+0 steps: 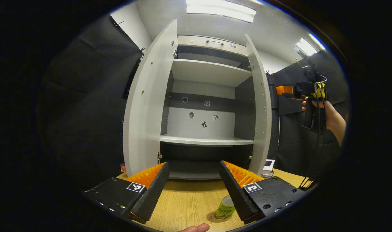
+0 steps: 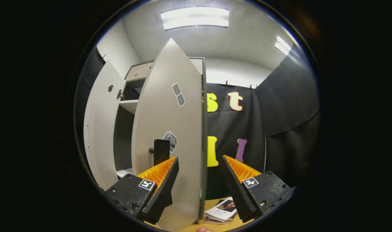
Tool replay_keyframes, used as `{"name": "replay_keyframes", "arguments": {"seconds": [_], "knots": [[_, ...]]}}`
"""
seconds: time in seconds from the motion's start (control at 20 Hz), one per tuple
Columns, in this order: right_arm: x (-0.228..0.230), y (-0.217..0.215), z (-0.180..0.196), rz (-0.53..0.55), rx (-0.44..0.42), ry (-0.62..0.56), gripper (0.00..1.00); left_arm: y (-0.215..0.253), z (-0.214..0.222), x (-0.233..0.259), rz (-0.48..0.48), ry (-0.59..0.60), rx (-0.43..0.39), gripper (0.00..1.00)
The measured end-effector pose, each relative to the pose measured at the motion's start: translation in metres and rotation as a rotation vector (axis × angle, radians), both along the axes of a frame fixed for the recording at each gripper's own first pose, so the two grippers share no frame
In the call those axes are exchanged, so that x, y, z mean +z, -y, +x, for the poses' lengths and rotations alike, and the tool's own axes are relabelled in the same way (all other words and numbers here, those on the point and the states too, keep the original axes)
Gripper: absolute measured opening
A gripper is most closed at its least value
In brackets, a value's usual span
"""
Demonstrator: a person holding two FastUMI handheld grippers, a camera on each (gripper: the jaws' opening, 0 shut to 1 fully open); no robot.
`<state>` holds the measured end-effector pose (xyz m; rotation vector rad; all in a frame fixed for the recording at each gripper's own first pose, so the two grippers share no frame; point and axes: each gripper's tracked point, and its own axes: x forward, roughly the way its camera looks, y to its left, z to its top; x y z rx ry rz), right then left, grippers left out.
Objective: Grasp the bottle in the cabinet with the left hand and place it on the coaster, then close the right door with the right hand and the left door with the left hand.
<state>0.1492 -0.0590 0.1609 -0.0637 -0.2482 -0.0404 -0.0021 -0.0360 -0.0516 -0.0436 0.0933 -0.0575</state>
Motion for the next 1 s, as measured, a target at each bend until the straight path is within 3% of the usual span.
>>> {"name": "replay_keyframes", "arguments": {"seconds": [0.3,0.55,0.7,1.0], "knots": [[-0.005,-0.011,-0.011,0.014,0.016,0.012,0.85,-0.009,-0.003,0.005,-0.033,0.001,0.035,0.95],[-0.024,-0.011,-0.049,0.055,0.039,0.022,0.84,-0.014,-0.001,0.01,-0.021,0.007,0.04,0.95],[-0.037,0.002,-0.07,0.032,0.007,0.008,0.84,-0.018,-0.001,0.013,-0.004,0.01,0.048,0.95],[-0.107,0.003,-0.101,0.087,-0.029,-0.07,0.84,-0.015,0.006,0.028,-0.065,0.043,0.053,0.93]]}}
